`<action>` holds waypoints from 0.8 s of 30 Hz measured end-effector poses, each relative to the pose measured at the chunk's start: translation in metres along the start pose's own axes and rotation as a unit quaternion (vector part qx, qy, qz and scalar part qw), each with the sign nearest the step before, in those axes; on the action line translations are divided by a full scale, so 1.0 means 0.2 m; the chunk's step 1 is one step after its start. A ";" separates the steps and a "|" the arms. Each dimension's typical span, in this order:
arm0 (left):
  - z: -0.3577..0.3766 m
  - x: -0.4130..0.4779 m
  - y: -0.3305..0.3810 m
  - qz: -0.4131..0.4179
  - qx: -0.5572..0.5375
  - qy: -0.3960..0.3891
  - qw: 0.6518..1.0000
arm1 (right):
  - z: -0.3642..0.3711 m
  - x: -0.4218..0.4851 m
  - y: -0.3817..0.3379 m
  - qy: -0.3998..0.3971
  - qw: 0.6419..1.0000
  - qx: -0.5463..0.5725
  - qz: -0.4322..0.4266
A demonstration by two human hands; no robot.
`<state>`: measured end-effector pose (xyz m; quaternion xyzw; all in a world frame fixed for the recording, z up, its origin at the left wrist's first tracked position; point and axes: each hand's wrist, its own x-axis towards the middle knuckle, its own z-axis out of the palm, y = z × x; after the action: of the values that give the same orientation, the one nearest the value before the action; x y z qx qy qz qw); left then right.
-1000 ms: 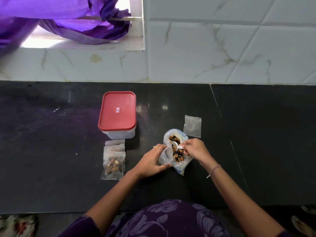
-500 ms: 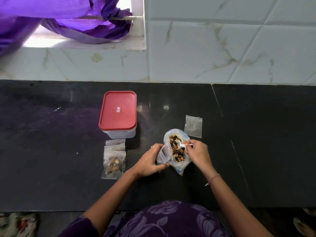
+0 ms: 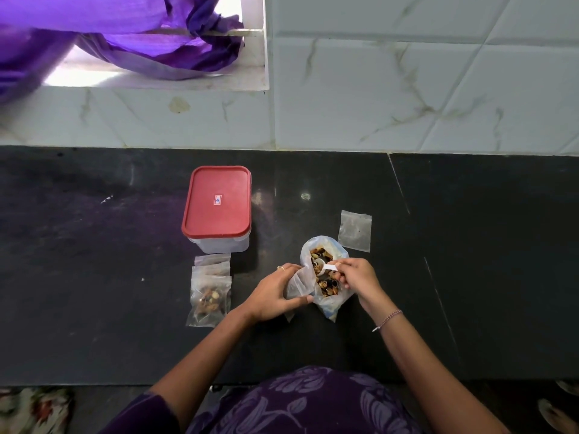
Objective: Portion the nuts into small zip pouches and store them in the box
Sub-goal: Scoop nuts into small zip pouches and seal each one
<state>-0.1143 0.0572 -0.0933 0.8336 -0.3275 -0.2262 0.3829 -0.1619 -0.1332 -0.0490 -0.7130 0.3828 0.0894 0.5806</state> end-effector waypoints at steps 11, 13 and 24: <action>-0.02 -0.02 -0.01 0.005 -0.019 0.043 0.999 | -0.12 -0.06 0.07 -0.026 0.984 0.168 0.048; -0.03 -0.02 -0.02 0.011 0.005 0.072 0.997 | -0.14 -0.06 0.07 -0.023 0.979 0.194 0.055; -0.07 0.06 0.04 0.021 0.029 0.135 0.990 | -0.14 -0.18 -0.03 -0.072 0.956 0.282 0.021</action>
<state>-0.0995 0.0519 -0.0797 0.8601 -0.2970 -0.0941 0.4040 -0.1913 -0.1424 -0.0145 -0.5034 0.3647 0.0409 0.7823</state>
